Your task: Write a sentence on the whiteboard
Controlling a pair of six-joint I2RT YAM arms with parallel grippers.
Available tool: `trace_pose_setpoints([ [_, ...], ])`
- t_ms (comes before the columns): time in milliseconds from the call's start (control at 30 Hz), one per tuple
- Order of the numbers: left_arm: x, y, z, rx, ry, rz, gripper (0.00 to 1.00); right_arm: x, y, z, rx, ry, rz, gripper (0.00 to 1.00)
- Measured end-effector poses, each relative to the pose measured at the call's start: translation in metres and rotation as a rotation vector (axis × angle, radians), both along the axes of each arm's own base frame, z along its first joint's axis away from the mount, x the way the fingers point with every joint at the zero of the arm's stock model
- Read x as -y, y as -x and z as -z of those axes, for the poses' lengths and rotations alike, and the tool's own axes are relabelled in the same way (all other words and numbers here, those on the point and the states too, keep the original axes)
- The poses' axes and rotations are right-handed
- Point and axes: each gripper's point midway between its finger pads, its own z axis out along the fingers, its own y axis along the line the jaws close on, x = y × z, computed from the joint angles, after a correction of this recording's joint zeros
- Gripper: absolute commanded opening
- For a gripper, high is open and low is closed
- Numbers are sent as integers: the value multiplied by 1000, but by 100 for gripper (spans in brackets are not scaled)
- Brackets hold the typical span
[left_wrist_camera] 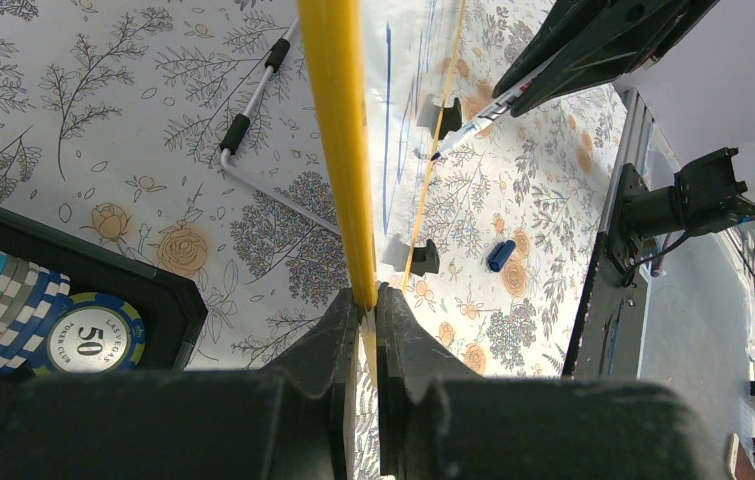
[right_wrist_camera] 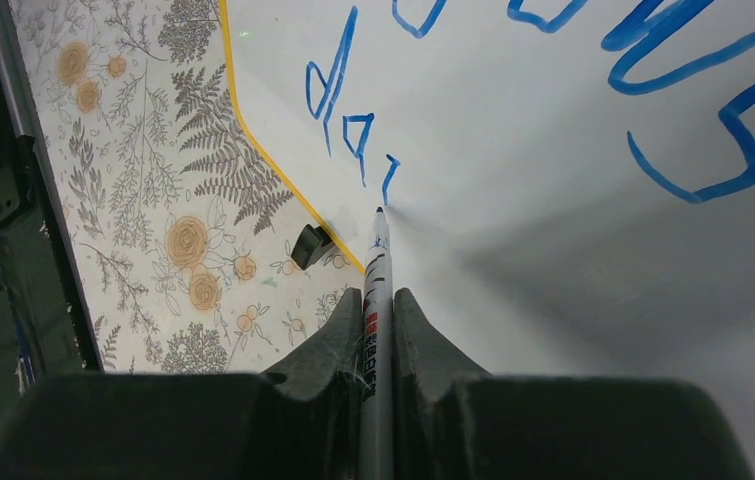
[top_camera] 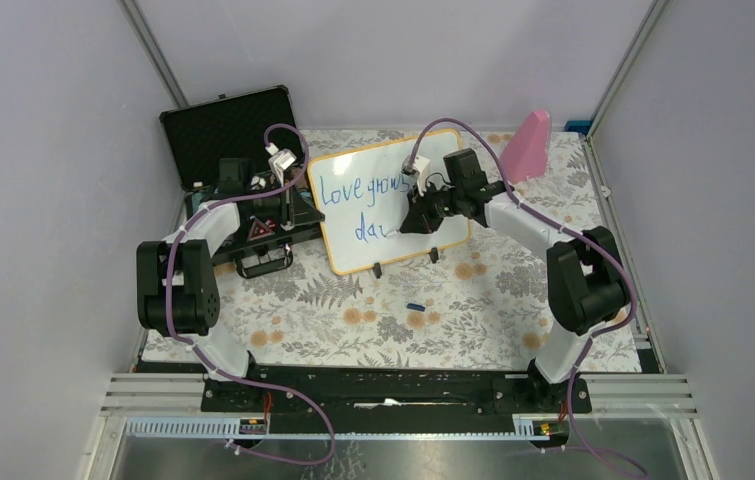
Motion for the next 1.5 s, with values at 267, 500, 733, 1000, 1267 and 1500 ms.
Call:
trace_pose_setpoints([
  [267, 0, 0, 0, 0, 0, 0, 0, -1, -2, -21, 39, -20, -2, 0],
  [500, 0, 0, 0, 0, 0, 0, 0, -5, -10, -37, 74, -39, 1, 0],
  [733, 0, 0, 0, 0, 0, 0, 0, -7, -14, -43, 86, -46, 3, 0],
  [1000, 0, 0, 0, 0, 0, 0, 0, -8, -15, -40, 81, -43, 2, 0],
  [1267, 0, 0, 0, 0, 0, 0, 0, -10, -19, -32, 65, -33, 8, 0],
  [1500, 0, 0, 0, 0, 0, 0, 0, -11, -21, -28, 59, -26, 13, 0],
])
